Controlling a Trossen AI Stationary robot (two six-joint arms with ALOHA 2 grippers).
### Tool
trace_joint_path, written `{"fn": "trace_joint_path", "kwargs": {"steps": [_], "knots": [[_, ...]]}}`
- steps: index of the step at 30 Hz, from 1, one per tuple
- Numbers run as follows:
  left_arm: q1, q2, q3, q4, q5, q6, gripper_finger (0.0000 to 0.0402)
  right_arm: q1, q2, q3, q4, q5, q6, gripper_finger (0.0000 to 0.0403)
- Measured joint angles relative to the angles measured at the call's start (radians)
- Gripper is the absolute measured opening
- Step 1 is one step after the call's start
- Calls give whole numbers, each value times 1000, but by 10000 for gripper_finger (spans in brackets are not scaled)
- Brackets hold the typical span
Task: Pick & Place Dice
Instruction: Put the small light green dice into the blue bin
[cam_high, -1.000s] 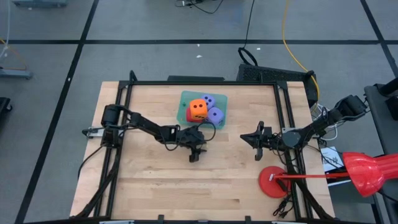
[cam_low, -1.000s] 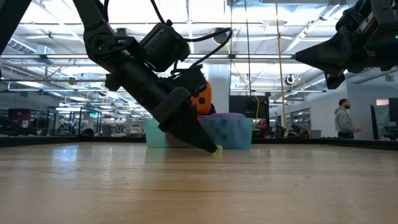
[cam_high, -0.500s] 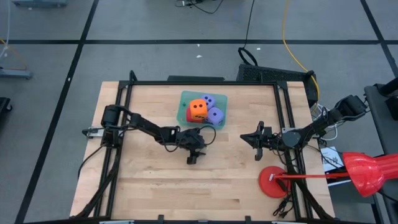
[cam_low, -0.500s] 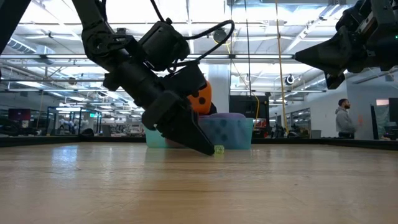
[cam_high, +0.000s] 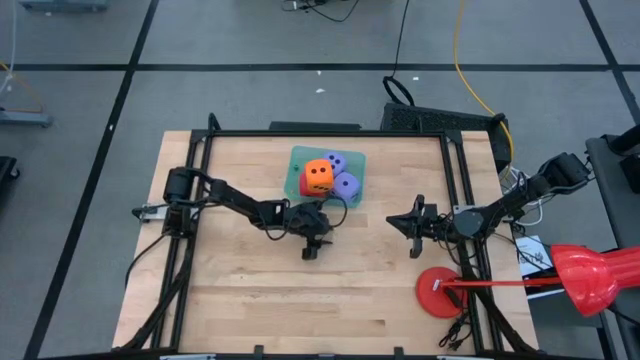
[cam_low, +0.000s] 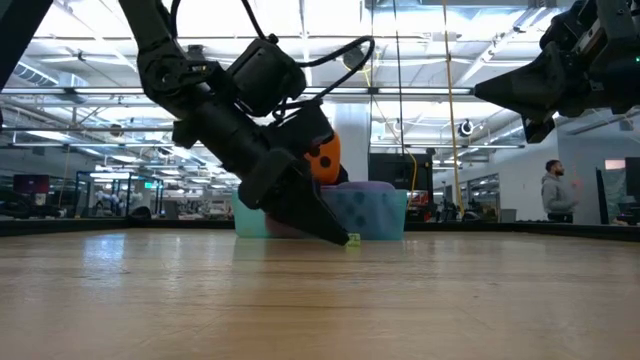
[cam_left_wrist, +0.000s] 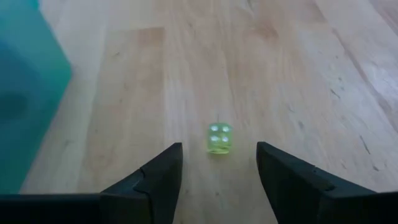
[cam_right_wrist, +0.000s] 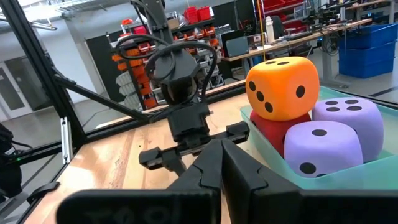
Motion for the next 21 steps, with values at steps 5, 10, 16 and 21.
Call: {"fn": "trace_joint_path", "kwargs": {"steps": [5,10,16,21], "knots": [[-6,21,2,31,6,24,216,0,0,0,0,0,-3,4],[-2,73,43,46,25,8,216,0,0,2,-1,0,-7,4],[2,85,47,15,19,-12,207,0,0,3,-2,-1,-7,4],[12,82,50,-34,17,-30,180,0,0,3,-5,-3,-7,4]]}}
